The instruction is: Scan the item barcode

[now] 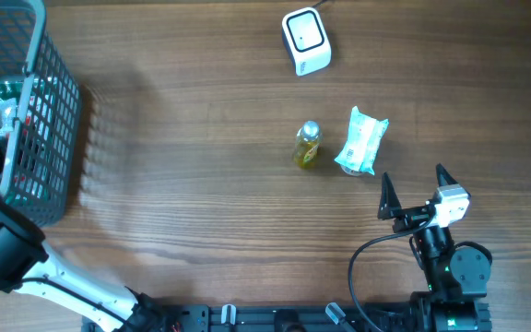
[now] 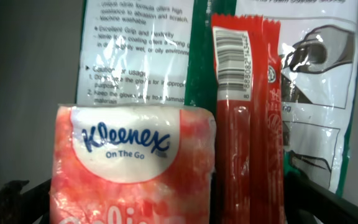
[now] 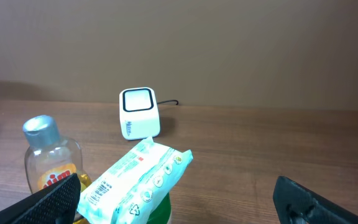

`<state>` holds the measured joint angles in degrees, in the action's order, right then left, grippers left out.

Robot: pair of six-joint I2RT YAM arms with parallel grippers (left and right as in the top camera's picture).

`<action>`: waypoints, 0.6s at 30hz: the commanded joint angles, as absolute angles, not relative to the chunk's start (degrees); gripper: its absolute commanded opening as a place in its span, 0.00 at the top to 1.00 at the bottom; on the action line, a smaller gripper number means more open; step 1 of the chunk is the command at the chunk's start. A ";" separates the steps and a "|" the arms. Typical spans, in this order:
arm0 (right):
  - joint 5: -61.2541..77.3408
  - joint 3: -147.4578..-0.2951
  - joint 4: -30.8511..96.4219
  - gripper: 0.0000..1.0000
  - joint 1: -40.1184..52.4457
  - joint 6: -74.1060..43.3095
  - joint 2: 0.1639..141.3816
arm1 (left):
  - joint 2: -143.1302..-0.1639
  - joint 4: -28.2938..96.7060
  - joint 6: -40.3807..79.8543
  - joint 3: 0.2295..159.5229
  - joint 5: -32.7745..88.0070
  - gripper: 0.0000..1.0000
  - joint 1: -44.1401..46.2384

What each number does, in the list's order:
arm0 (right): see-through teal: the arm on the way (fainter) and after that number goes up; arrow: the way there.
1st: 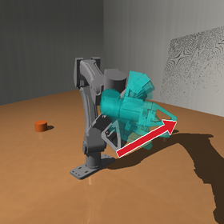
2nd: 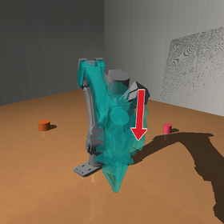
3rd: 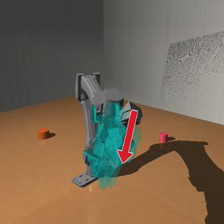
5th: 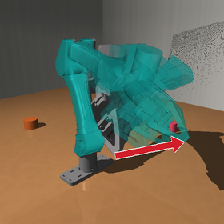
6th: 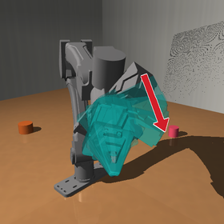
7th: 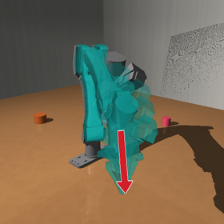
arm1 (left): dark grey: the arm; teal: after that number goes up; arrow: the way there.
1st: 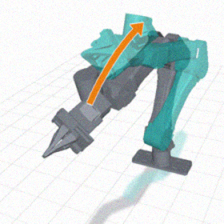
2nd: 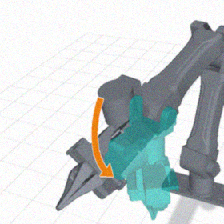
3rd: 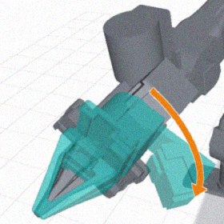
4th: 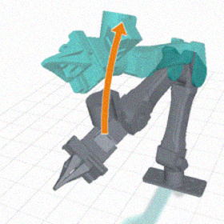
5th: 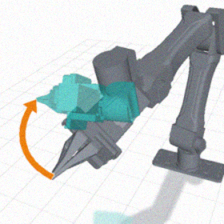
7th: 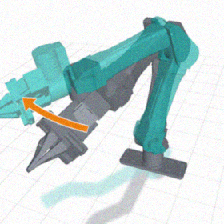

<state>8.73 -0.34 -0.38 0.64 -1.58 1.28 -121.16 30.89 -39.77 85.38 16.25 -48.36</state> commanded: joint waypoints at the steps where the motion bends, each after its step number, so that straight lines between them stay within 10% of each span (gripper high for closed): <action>1: 8.45 -0.30 -0.58 0.00 0.51 -1.52 0.97 | -126.48 28.10 -40.27 76.20 13.65 0.02 -48.01; 6: 8.45 -0.30 -0.58 0.00 0.51 -1.50 0.97 | -126.45 27.88 -40.29 75.75 14.63 0.39 -48.01; 9: 8.45 -0.30 -0.58 0.00 0.51 -1.52 0.97 | -126.45 27.88 -40.05 75.75 15.66 0.96 -48.01; 18: 8.45 -0.30 -0.58 0.00 0.51 -1.52 0.97 | -120.16 28.03 -32.08 82.24 24.01 0.96 -48.01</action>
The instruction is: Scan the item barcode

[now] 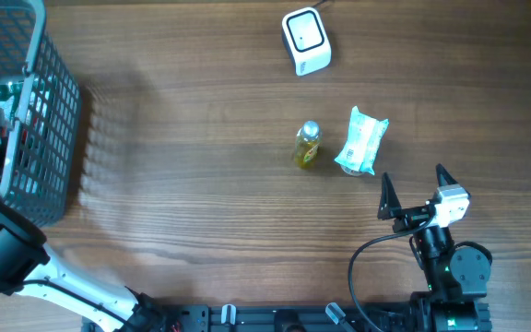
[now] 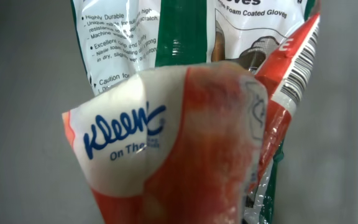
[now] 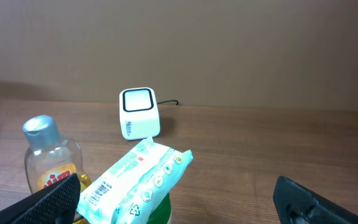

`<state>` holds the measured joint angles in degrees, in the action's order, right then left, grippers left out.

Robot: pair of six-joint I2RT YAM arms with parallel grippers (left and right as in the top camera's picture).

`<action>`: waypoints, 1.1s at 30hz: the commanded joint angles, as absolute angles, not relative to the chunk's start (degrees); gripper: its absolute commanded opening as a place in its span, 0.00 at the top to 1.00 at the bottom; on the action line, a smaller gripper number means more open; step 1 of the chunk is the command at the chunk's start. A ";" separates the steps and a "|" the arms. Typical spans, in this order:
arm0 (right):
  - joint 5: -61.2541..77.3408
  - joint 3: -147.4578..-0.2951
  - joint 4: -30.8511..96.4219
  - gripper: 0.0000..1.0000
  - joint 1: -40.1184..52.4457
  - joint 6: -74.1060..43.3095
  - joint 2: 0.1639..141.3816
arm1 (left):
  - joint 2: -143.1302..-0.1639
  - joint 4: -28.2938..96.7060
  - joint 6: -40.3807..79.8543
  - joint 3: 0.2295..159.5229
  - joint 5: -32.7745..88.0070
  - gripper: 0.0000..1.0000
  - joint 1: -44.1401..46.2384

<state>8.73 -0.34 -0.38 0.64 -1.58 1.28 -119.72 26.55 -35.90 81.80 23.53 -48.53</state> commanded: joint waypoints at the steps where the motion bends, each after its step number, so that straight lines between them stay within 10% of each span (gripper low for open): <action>1: 8.45 -0.30 -0.58 0.00 0.51 -1.52 0.97 | -118.83 27.97 -32.10 82.32 23.68 0.96 -48.03; 33: 8.45 -0.30 -0.58 0.00 0.51 -1.52 0.97 | -93.69 42.11 -18.57 96.49 20.08 0.96 -48.75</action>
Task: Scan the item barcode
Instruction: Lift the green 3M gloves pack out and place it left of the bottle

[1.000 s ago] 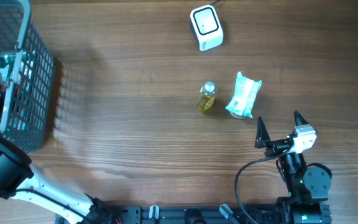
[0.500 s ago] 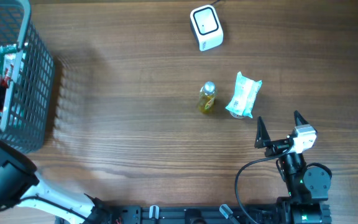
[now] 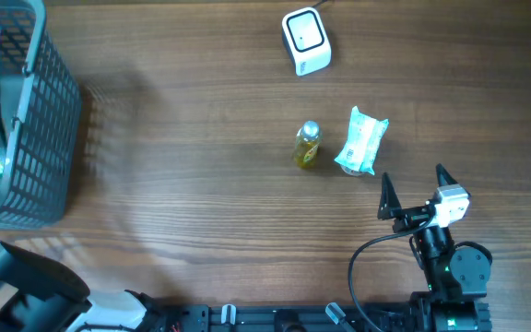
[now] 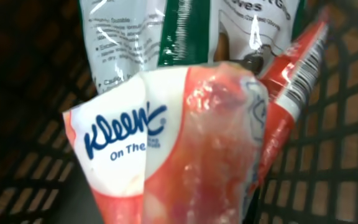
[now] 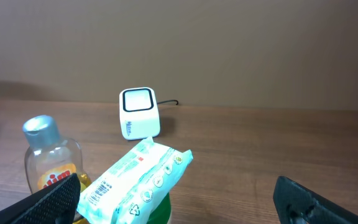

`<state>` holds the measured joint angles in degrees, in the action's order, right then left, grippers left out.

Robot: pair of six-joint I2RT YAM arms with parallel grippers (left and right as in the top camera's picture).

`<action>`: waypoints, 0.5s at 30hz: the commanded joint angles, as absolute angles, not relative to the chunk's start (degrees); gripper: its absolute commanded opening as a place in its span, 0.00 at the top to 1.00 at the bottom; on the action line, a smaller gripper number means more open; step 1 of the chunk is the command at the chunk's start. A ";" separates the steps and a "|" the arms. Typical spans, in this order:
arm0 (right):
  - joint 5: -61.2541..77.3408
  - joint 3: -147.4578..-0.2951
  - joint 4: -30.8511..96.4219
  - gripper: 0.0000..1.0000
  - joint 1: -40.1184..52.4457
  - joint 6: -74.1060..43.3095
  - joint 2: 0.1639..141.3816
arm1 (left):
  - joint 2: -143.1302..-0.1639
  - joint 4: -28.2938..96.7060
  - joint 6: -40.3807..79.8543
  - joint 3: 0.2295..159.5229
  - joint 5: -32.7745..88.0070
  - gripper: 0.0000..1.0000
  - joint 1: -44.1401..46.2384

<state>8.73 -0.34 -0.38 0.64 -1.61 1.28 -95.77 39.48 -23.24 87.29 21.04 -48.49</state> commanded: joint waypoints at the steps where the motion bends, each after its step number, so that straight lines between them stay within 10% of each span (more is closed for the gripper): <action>1: 8.45 -0.30 -0.58 0.00 0.51 -1.52 0.97 | -93.69 44.36 -16.99 100.84 20.08 0.96 -48.62; 15: 8.45 -0.30 -0.58 0.00 0.51 -1.54 0.97 | -90.70 66.89 -3.84 116.64 1.89 0.96 -14.15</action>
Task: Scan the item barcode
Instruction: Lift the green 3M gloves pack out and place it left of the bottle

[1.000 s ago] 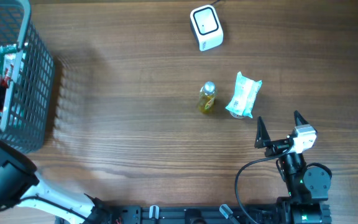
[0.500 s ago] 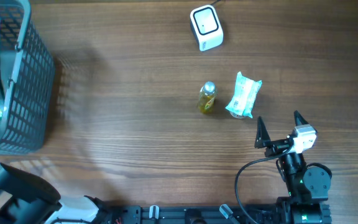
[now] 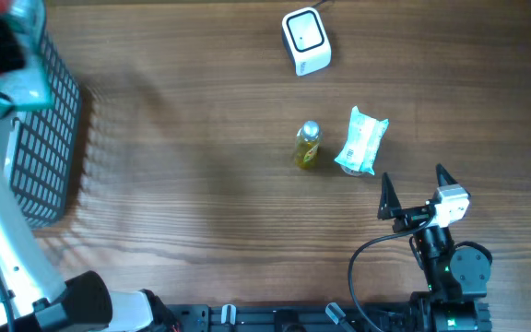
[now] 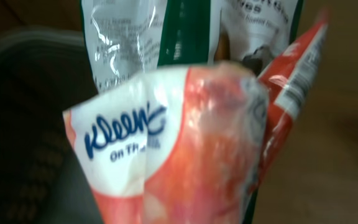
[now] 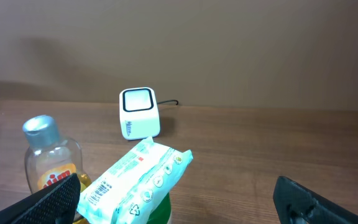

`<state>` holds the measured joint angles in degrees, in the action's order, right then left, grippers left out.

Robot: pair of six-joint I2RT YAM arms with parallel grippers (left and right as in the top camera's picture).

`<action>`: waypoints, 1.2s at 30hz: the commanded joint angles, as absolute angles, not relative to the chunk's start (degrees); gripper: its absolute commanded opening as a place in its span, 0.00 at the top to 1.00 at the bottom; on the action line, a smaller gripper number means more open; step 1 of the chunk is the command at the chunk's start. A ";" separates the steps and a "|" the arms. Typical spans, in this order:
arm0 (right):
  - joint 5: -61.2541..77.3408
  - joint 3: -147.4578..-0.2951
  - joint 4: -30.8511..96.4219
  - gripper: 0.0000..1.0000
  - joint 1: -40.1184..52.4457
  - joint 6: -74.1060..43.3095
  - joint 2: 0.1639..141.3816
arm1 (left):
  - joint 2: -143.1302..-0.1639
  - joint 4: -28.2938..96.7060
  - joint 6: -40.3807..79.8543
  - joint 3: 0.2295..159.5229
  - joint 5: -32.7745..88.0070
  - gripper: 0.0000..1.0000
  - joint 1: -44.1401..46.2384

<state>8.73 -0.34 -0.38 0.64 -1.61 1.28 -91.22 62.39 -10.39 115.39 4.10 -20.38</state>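
In the left wrist view a squeezed orange-and-white Kleenex tissue pack (image 4: 166, 149) fills the frame. A red sachet (image 4: 291, 81) with a barcode and a green-and-clear glove packet (image 4: 166, 31) hang behind it. My left gripper (image 3: 5, 44) is shut on this bunch high over the basket's far end; its fingers are hidden. The white scanner (image 3: 305, 41) sits at the far middle of the table. My right gripper (image 3: 412, 175) stands open near the front right, with nothing between its fingers.
A grey mesh basket (image 3: 49, 157) stands at the left edge under my left arm. A small yellow bottle (image 3: 307, 145) and a pale blue wipes pack (image 3: 362, 141) lie mid-table, just ahead of my right gripper. The wipes pack (image 5: 138, 180) rests on something green.
My left gripper has risen with the tissue pack, sachet and glove packet. Basket mesh was behind them; now the basket rim and brown table show. The right arm is unchanged.
First my left gripper was down in the basket, with the tissue pack and sachet lying flat on the glove packet. Then the tissue pack was squeezed in its grip. Later the bunch hung against the basket mesh, and now it is above the basket.
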 commanded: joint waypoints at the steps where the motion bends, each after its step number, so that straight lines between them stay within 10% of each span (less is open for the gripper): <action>1: 8.45 -0.30 -0.58 0.00 0.51 -1.52 0.97 | -90.76 68.51 -2.50 116.62 2.28 0.96 -11.79; 8: 8.45 -0.30 -0.58 0.00 0.51 -1.52 0.97 | -90.87 69.19 9.32 106.87 3.73 0.96 3.55; 25: 8.45 -0.30 -0.58 0.00 0.51 -1.52 0.97 | -93.60 15.11 27.51 49.30 -15.09 0.96 31.16; 28: 8.45 -0.30 -0.58 0.00 0.51 -1.52 0.97 | -94.39 14.50 26.72 49.15 -15.05 0.09 31.14; 29: 8.45 -0.30 -0.58 0.00 0.51 -1.52 0.97 | -93.82 14.52 24.97 49.41 -14.81 0.00 31.14; 36: 8.45 -0.30 -0.58 0.00 0.51 -1.50 0.97 | -86.28 18.02 20.58 52.56 -13.52 0.00 31.03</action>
